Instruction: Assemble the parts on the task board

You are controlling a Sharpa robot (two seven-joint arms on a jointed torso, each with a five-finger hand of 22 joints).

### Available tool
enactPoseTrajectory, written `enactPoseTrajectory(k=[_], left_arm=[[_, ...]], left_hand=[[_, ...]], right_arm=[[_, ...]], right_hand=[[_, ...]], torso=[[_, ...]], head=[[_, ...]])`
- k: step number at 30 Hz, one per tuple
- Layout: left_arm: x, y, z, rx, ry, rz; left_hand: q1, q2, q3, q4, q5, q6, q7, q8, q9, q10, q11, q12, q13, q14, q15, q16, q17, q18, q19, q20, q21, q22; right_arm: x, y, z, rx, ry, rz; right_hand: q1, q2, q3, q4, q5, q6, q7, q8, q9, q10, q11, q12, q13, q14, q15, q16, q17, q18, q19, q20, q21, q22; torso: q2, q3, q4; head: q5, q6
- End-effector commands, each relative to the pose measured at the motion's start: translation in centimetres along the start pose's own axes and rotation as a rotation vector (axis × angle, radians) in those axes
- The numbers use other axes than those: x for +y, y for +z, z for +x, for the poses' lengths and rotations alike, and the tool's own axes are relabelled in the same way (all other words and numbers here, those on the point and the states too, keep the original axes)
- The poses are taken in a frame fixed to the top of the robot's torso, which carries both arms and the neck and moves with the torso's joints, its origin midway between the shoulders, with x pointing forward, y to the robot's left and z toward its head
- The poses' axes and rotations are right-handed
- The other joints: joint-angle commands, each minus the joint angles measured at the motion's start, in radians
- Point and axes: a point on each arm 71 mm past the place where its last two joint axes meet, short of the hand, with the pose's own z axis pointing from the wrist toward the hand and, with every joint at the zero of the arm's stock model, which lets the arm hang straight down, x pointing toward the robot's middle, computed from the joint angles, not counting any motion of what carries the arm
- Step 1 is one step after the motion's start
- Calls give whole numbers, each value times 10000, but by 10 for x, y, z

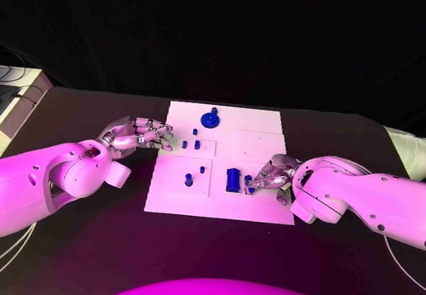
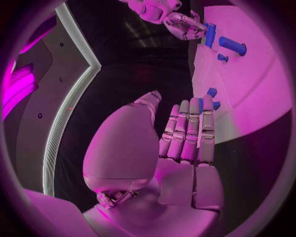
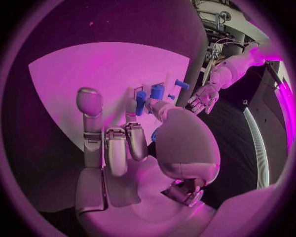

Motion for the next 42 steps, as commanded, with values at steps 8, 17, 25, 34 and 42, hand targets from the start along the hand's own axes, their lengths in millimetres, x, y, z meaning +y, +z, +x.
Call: enactPoseTrajectory(k=[8,17,25,34,42], left_arm=[[-1,0,2,186,-44,69],[0,1,2,167,-40,66],[0,1,2,159,-39,76],[-1,2,1,6,-160,270],[-1,4,-5,-551,-395,567]], left_hand=[[75,4,-58,-24,-46,-65,26,-23,-11,-59,-12,-66,-9,-39,36,-42,15,99,70,5,-53,-17],[75,4,-58,-24,-46,-65,26,-23,-11,-59,-12,-66,-9,-39,36,-42,15,99,70,5,-53,-17],[75,4,-58,-24,-46,-65,26,-23,-11,-59,-12,-66,-9,-39,36,-42,15,99,70,5,-53,-17],[85,23,-81,-14,-45,-66,30,-19,-16,-69,-7,-75,-6,-36,40,-54,24,98,80,6,-67,-21],[128,66,-93,-9,-44,-6,-12,20,-9,60,-52,-18,20,31,8,-52,44,103,97,0,-86,-27]], right_arm=[[1,1,2,-46,-354,-64],[-1,-2,1,-100,-342,-160],[-6,-5,-3,-263,-199,-417],[-9,-6,-21,-854,1683,-2450],[-18,8,-64,-2456,4555,-4805]], right_hand=[[-194,-287,-534,524,-663,-121,96,72,-149,329,1,-39,1709,1058,-18,42,2633,-139,608,-42,229,-153],[-449,-393,-973,623,-667,-137,92,116,-221,325,3,-41,1706,1058,-12,42,2633,-148,611,-36,345,-216],[-36,-303,-1052,519,-656,-136,73,184,-268,330,-16,-30,1709,1058,-28,42,2633,-148,611,-45,411,-293],[423,-265,-1190,530,-549,-431,181,78,-419,272,70,-125,1655,1058,30,42,2633,-79,571,-14,-107,-780],[1576,57,-1052,390,-461,-1197,584,-434,-911,-849,418,-2074,549,684,334,-718,1364,302,203,275,-3655,-3435]], torso=[[5,2,3],[-7,6,3],[-9,10,-1],[-46,8,-20],[-228,32,-70]], head=[[-1,-18],[3,-39],[10,-5],[-57,250],[-78,807]])
